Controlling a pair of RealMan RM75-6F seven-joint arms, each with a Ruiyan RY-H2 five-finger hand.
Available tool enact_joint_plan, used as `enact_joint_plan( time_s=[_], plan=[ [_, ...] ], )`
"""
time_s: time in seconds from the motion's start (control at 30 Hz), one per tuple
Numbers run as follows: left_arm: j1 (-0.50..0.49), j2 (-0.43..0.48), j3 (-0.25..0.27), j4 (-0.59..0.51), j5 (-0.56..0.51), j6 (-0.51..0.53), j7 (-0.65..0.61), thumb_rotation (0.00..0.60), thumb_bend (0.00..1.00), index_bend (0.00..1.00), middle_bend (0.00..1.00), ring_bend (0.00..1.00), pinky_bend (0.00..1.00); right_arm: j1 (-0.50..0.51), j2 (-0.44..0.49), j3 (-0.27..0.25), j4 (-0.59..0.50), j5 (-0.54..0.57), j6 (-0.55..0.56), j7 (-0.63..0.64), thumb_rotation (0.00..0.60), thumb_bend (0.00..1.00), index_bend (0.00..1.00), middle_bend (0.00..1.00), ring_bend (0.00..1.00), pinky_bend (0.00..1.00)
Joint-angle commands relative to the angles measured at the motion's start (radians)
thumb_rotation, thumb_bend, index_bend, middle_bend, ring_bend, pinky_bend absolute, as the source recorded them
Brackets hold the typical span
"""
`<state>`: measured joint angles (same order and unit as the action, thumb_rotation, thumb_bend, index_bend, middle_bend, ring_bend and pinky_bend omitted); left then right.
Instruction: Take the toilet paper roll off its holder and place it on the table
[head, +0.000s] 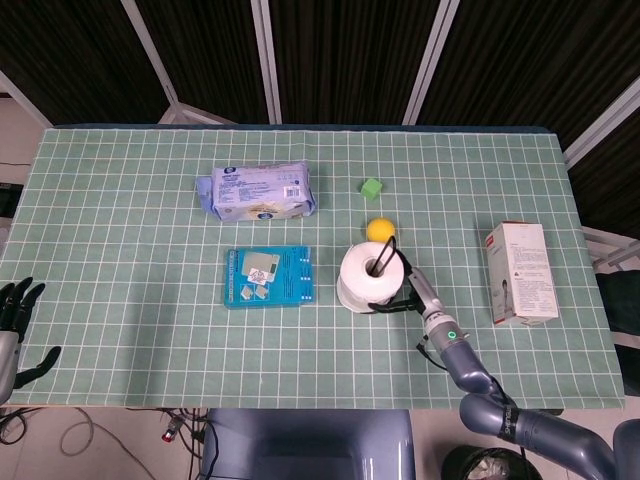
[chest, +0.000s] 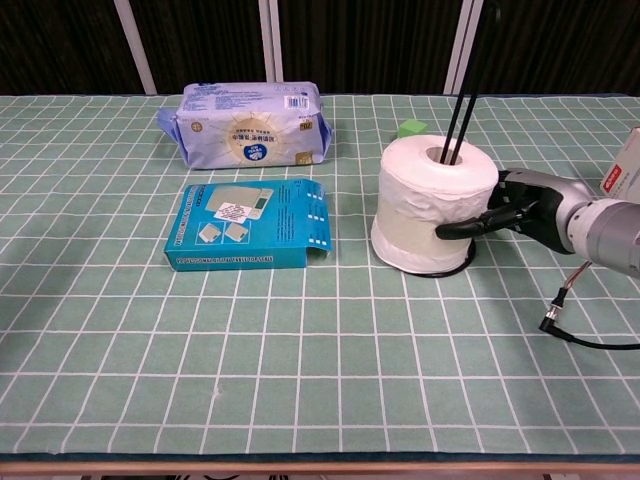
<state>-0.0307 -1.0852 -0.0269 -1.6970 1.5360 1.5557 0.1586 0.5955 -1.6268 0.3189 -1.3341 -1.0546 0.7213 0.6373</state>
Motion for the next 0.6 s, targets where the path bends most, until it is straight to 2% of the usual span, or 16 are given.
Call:
enact_joint_plan(
  time_s=[0.03, 0.23, 0.43, 0.6],
  plan=[
    [0.000, -0.001, -0.001, 0.000, -0.001, 0.000, 0.001, 0.600, 0.22, 0.06, 0.00, 0.00, 0.00, 0.000, -0.003, 0.004, 0.005, -0.034, -0.014, 0.032, 0.600, 0.00, 0.00, 0.00, 0.00, 0.00],
    [0.000, -0.002, -0.001, -0.001, -0.003, 0.001, 0.003, 0.600, 0.22, 0.06, 0.00, 0.00, 0.00, 0.000, -0.010, 0.003, 0.019, -0.107, -0.022, 0.103, 0.600, 0.00, 0.02, 0.06, 0.05, 0.00],
    [0.001, -0.002, -0.001, -0.001, -0.004, 0.000, 0.003, 0.600, 0.22, 0.06, 0.00, 0.00, 0.00, 0.002, -0.044, 0.000, 0.052, -0.146, 0.014, 0.125, 0.600, 0.00, 0.19, 0.23, 0.21, 0.00],
    [0.000, -0.002, -0.001, -0.002, -0.005, -0.001, 0.004, 0.600, 0.22, 0.06, 0.00, 0.00, 0.00, 0.005, -0.076, 0.006, 0.078, -0.151, 0.051, 0.115, 0.600, 0.00, 0.35, 0.33, 0.35, 0.07]
  ],
)
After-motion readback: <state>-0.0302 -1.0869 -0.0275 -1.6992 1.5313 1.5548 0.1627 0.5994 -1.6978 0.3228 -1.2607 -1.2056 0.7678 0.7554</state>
